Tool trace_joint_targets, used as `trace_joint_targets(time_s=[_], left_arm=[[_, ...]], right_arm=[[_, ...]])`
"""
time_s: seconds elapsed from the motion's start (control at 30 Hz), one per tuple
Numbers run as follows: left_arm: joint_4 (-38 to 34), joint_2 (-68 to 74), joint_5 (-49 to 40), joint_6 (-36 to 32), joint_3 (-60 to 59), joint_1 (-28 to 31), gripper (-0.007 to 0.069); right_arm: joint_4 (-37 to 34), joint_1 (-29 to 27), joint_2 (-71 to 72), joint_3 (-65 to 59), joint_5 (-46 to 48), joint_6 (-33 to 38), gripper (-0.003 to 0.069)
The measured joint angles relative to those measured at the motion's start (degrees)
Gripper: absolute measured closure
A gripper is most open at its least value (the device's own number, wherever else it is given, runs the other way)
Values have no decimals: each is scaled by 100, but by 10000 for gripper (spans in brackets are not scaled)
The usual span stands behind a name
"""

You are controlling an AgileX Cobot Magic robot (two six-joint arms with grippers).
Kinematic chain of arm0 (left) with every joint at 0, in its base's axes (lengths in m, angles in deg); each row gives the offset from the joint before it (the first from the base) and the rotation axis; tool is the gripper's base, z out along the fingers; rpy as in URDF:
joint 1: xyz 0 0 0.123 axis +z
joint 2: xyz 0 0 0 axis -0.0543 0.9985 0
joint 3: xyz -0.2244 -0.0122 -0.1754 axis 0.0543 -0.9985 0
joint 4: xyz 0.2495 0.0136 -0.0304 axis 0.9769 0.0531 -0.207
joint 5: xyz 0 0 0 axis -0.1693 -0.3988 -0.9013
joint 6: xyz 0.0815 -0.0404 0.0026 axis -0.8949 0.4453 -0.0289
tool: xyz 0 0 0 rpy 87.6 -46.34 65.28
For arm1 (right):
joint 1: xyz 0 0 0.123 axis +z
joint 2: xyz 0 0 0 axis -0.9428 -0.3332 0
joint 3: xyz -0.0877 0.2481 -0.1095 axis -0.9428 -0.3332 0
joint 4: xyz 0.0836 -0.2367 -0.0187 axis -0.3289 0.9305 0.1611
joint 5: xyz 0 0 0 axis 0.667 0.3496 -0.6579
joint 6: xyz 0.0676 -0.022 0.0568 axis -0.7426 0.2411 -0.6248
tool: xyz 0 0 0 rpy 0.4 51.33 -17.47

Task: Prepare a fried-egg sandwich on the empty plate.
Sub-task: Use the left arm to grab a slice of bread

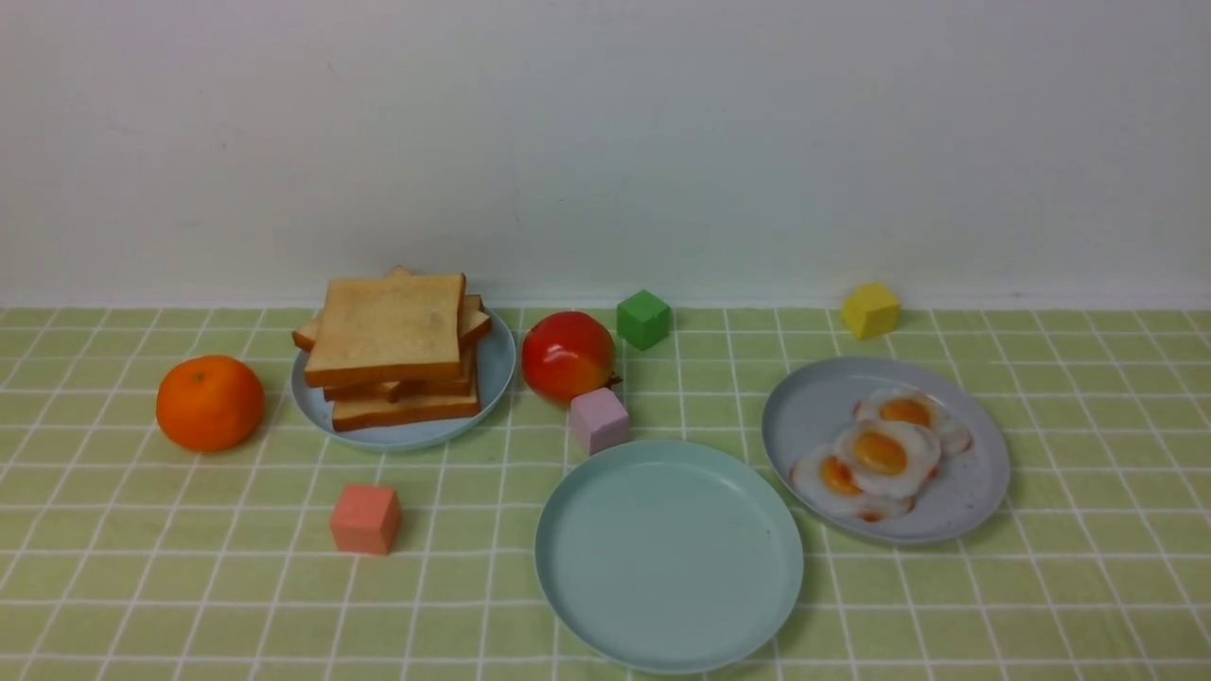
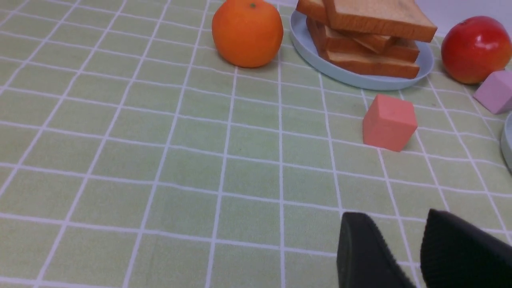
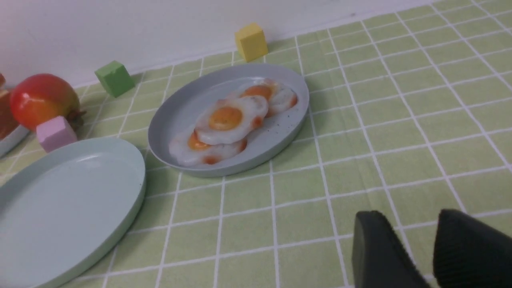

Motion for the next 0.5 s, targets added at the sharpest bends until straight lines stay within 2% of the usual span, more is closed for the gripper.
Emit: trace_joint_targets(time_s=[0.13,0.3,0.5], left_arm=[[-32,0,402,0,0,0,386],[-320,0,1426,0,0,0,386],[-398,0,1715,0,0,0,386]], right_arm=[[0,0,0,0,-732,0,419],[75,0,0,0,-1836,0,419],[115,0,0,0,-2027,0,419]])
